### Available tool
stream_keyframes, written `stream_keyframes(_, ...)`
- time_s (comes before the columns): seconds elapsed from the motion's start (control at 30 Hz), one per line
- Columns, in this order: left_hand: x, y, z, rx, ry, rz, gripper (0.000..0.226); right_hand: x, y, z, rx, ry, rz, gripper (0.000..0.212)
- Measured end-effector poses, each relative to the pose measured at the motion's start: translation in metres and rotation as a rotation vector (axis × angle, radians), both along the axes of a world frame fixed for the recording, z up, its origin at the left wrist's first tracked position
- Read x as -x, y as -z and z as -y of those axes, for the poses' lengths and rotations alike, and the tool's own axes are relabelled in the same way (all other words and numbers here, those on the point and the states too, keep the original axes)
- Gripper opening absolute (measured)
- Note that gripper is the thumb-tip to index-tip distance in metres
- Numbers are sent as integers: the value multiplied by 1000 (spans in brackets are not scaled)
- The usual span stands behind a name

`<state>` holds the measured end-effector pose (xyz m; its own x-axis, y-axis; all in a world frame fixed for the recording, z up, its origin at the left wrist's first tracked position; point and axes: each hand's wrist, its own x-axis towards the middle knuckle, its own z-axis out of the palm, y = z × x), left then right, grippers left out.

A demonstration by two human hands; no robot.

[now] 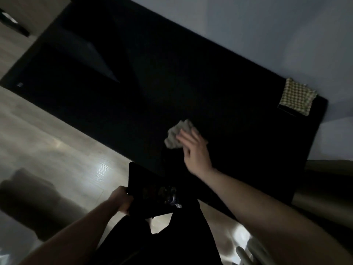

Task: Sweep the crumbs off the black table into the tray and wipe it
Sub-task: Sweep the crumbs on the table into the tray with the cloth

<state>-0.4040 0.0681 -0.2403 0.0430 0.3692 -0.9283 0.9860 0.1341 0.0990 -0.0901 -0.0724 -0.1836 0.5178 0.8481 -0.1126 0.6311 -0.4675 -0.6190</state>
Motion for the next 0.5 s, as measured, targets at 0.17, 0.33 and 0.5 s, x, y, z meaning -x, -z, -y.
stream_keyframes(0.17, -10, -46, -5, -8, 177, 61, 39, 122, -23, 53, -124, -55, -233, 55)
stream_keyframes(0.33, -16, -61, -6, -47, 265, 82, 33, 157, -45, 68, -84, 204, -429, 59)
stream_keyframes(0.5, -12, -60, -8, -51, 285, 67, 33, 96, -71, 47, -235, 404, -439, 57)
